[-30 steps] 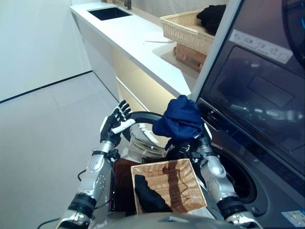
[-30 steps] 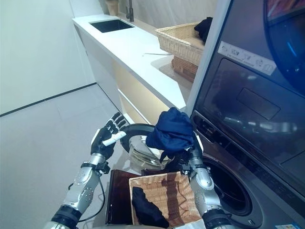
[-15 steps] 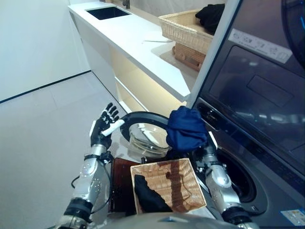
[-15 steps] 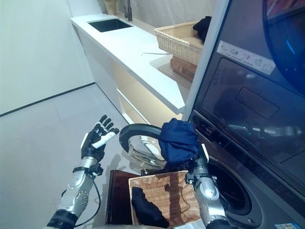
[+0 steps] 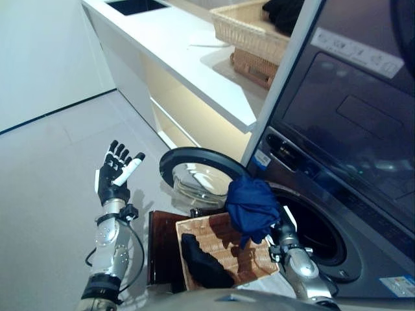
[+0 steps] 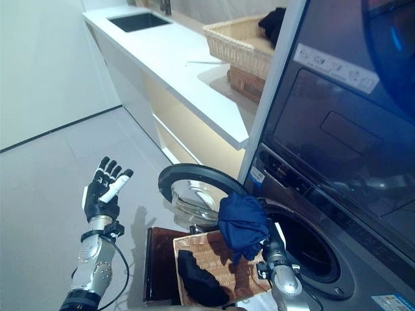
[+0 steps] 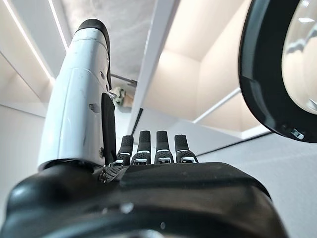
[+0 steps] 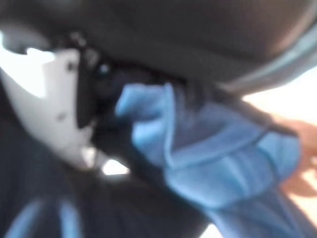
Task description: Pick up the clothes and place them into the washing machine
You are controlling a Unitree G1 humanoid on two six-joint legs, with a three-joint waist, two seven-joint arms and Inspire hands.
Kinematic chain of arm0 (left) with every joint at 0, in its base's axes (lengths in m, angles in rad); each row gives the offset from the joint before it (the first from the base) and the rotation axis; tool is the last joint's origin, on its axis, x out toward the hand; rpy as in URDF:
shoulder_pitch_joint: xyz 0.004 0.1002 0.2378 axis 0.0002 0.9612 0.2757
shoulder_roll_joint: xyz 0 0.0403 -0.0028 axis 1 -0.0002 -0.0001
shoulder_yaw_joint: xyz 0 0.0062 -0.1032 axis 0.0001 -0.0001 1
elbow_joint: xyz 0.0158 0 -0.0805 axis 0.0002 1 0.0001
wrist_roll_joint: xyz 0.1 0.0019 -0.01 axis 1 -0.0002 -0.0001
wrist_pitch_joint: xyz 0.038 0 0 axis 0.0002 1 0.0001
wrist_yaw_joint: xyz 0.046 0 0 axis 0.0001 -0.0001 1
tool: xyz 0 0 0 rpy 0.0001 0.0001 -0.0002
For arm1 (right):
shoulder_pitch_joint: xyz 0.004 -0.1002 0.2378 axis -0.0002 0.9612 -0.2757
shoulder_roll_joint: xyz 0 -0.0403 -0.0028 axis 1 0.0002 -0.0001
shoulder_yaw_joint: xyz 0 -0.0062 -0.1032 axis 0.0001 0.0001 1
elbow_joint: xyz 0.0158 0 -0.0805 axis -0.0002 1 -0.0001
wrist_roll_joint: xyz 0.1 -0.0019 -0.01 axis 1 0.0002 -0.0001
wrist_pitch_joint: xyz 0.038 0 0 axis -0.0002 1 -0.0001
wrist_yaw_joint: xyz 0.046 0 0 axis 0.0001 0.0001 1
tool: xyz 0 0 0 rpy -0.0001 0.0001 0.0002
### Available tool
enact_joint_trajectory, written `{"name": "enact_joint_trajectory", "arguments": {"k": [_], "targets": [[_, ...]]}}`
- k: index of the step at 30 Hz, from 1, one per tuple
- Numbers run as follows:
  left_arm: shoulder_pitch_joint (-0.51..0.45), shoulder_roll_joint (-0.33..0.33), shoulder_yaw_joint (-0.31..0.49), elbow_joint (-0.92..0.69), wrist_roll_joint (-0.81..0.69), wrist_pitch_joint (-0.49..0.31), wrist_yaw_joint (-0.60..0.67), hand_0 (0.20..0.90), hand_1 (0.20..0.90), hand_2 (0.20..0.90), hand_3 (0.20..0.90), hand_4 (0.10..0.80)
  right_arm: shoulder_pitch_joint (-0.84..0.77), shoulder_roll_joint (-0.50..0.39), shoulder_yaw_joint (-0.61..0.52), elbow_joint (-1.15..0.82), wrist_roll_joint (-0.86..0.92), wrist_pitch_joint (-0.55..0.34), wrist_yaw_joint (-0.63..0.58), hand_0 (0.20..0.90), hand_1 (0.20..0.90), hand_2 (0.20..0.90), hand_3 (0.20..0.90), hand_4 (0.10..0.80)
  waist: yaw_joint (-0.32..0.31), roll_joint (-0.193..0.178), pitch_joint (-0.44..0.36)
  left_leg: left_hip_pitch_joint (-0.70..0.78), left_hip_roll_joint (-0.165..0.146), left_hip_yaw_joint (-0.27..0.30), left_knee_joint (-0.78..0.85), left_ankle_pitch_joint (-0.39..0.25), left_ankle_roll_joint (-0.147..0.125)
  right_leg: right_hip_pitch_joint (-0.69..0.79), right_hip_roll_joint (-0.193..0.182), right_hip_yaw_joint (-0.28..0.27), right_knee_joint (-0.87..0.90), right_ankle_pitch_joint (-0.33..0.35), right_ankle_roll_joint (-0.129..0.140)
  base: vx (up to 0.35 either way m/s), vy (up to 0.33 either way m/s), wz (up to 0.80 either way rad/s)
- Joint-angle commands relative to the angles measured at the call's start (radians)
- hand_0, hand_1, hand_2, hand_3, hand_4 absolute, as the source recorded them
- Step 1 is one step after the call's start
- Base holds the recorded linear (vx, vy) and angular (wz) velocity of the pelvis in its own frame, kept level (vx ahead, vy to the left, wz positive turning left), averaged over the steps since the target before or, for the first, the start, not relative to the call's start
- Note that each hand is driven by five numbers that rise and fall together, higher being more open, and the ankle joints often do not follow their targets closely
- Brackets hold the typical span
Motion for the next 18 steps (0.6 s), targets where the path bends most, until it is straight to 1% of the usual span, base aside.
{"name": "enact_joint_trajectory", "arguments": {"k": [1,3,5,6,11,15,17,18], "targets": [[-0.104,0.017,0.053,-0.091,0.004,-0.125,-0.001,0.9,0.9,0.9,0.9,0.8,-0.127,0.004,-0.012,-0.018,0.053,-0.074,0.003,0.2,0.2,0.2,0.2,0.3,0.015,-0.002,0.022,-0.003,-0.034,-0.007,0.033,-0.091,-0.046,-0.045,0.023,-0.001,0.038,-0.014,0.02,-0.084,0.017,0.06],[-0.113,0.01,0.052,-0.113,-0.038,-0.137,-0.001,0.9,0.9,0.9,0.9,0.8,-0.173,0.024,-0.018,0.059,0.11,-0.075,-0.014,0.2,0.2,0.2,0.2,0.3,0.021,0.005,0.055,-0.046,-0.039,-0.012,0.053,-0.087,-0.043,-0.082,0.018,-0.005,0.053,-0.008,0.019,-0.152,0.032,0.11],[-0.116,0.009,0.05,-0.123,-0.045,-0.141,-0.001,0.9,0.9,0.9,0.9,0.8,-0.189,0.032,-0.022,0.083,0.135,-0.078,-0.015,0.2,0.2,0.2,0.2,0.3,0.022,0.006,0.064,-0.062,-0.042,-0.014,0.06,-0.086,-0.042,-0.096,0.015,-0.007,0.059,-0.006,0.018,-0.122,0.031,0.1],[-0.12,0.008,0.045,-0.143,-0.06,-0.147,-0.001,0.9,0.9,0.9,0.9,0.8,-0.214,0.046,-0.041,0.117,0.198,-0.086,-0.022,0.2,0.2,0.2,0.2,0.3,0.025,0.012,0.084,-0.091,-0.046,-0.015,0.073,-0.083,-0.04,-0.125,0.01,-0.012,0.072,-0.002,0.018,-0.12,0.033,0.1],[-0.13,0.009,0.033,-0.16,-0.082,-0.161,0.004,0.9,0.9,0.9,0.9,0.8,-0.263,0.058,-0.059,0.174,0.263,-0.1,-0.045,0.2,0.2,0.2,0.2,0.3,0.03,0.021,0.105,-0.136,-0.049,-0.02,0.094,-0.08,-0.037,-0.174,0.002,-0.011,0.097,0.0,0.014,-0.097,0.031,0.08],[-0.134,0.016,0.023,-0.199,-0.089,-0.176,0.011,0.9,0.9,0.9,0.9,0.8,-0.336,0.069,-0.111,0.265,0.377,-0.122,-0.079,0.2,0.2,0.2,0.2,0.3,0.04,0.039,0.142,-0.215,-0.054,-0.025,0.132,-0.075,-0.034,-0.255,-0.017,-0.013,0.13,0.004,0.007,-0.126,0.041,0.09],[-0.137,0.017,0.021,-0.204,-0.1,-0.181,0.013,0.9,0.9,0.9,0.9,0.8,-0.367,0.072,-0.136,0.302,0.435,-0.131,-0.088,0.2,0.2,0.2,0.2,0.3,0.047,0.044,0.146,-0.249,-0.057,-0.027,0.14,-0.07,-0.034,-0.285,-0.023,-0.014,0.135,0.009,0.006,-0.085,0.036,0.06],[-0.137,0.017,0.021,-0.204,-0.1,-0.181,0.013,0.9,0.9,0.9,0.9,0.8,-0.367,0.072,-0.137,0.303,0.436,-0.131,-0.087,0.2,0.2,0.2,0.2,0.3,0.047,0.044,0.145,-0.251,-0.057,-0.027,0.141,-0.07,-0.034,-0.287,-0.023,-0.014,0.136,0.009,0.006,-0.039,0.027,0.02]]}}
